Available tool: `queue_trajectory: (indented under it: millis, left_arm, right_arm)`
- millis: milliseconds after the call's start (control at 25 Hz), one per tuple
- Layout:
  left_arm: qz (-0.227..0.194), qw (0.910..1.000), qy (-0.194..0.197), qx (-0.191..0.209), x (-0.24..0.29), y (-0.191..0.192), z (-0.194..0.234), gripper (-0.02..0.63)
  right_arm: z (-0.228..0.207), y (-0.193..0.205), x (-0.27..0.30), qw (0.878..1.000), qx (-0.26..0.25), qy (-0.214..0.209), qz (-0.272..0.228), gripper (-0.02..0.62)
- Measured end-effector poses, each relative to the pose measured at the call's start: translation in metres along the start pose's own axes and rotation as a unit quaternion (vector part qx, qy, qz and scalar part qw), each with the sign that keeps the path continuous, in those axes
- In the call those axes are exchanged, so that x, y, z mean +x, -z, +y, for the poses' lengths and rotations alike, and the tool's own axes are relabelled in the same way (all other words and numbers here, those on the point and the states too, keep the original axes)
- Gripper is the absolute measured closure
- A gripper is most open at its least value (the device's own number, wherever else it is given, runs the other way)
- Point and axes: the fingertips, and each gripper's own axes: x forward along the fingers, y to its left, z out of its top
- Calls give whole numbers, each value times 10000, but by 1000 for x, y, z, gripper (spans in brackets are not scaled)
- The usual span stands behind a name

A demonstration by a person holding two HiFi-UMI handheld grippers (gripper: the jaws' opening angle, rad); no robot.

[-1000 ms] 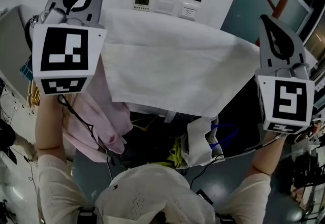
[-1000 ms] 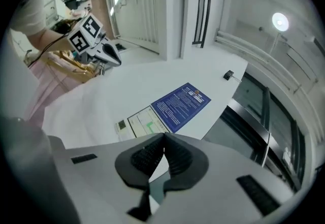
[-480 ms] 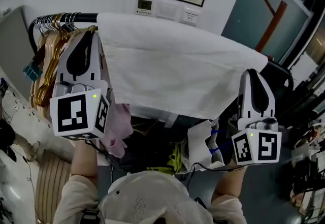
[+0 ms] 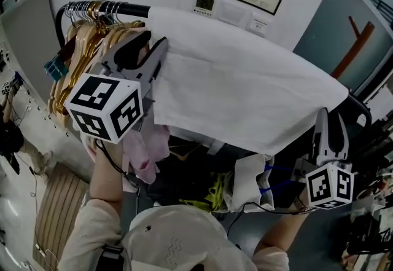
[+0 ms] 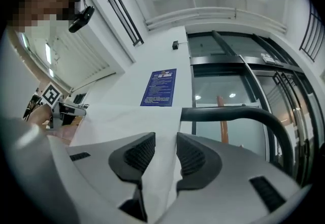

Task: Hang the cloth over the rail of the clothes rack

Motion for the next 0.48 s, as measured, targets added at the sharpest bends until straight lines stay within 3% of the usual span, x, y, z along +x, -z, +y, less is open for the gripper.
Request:
queue_trajectory:
  millis: [120,280,360,480]
  left_arm:
    - [-4,9999,62,-132,3,2,-1,471]
    - [-86,9998,-152,36,3,-1,2,477]
    - [-270,9987,-430,109,-4,-8,10,568]
    - [-339,9979,-527,179,-8,-15,18,588]
  right_arm:
    - [1,0,4,9999,-152,-22,71,472]
    - [0,2,7,9998,-154,20,99,474]
    - [-2,2,6,9997,-183,42,144,476]
    - [-5,0,7,9997,-179,92,128,546]
